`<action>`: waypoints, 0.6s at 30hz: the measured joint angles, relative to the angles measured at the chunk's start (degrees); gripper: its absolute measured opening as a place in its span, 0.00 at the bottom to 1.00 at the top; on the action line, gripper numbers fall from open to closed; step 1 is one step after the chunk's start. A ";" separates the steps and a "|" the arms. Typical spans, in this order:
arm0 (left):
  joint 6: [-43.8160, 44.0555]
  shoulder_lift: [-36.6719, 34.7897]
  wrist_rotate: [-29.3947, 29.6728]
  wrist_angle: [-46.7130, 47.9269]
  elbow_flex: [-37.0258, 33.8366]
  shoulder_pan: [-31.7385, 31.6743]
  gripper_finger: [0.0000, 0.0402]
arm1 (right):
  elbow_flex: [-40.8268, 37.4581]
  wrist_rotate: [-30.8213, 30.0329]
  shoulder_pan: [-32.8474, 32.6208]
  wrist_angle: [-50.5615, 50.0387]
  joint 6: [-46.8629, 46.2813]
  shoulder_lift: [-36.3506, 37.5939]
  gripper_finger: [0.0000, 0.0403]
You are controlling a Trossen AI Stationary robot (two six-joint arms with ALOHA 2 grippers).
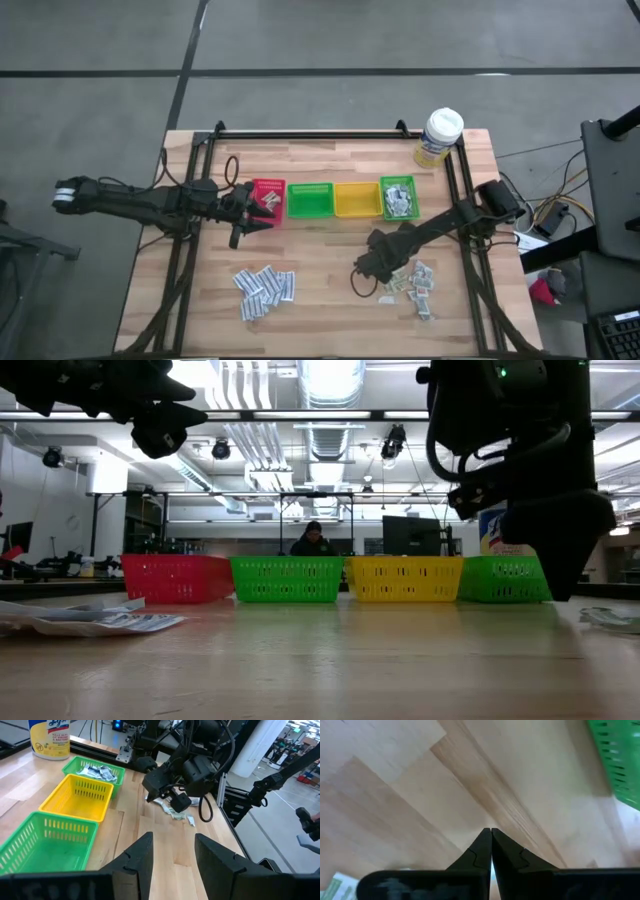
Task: Pick & Place First Aid Supplies
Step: Put the green bandage into the red bin
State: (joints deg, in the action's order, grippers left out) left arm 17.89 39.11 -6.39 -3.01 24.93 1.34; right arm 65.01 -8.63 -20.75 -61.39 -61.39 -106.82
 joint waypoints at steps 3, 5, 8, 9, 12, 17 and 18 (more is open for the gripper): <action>-0.09 0.00 0.00 0.00 0.00 0.00 0.34 | 1.08 0.01 -0.12 -2.08 -0.24 0.49 0.02; -0.13 0.00 0.00 0.01 0.00 0.00 0.34 | 1.52 0.12 -0.20 -3.05 -1.01 0.90 0.02; -0.15 0.00 0.00 0.04 0.00 0.00 0.34 | 1.50 3.01 -0.30 -4.59 -1.43 1.36 0.02; -0.20 0.00 0.00 0.00 -0.02 0.00 0.34 | 1.45 3.95 -0.38 -5.33 -2.16 1.54 0.02; -0.23 -0.02 -0.01 -0.01 -0.58 0.00 0.34 | 1.20 5.00 -1.18 -7.25 -5.60 2.26 0.04; -0.22 -0.02 0.00 0.15 -1.90 0.00 0.34 | 1.20 5.97 -2.98 -6.97 -9.97 3.38 0.10; -0.20 -0.02 0.00 0.19 -1.97 0.00 0.34 | 1.20 6.10 -3.26 -6.98 -10.91 3.62 0.11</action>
State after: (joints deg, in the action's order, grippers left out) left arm 17.69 39.09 -6.39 -2.82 22.96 1.34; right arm 66.22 -2.53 -24.01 -68.37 -72.30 -103.20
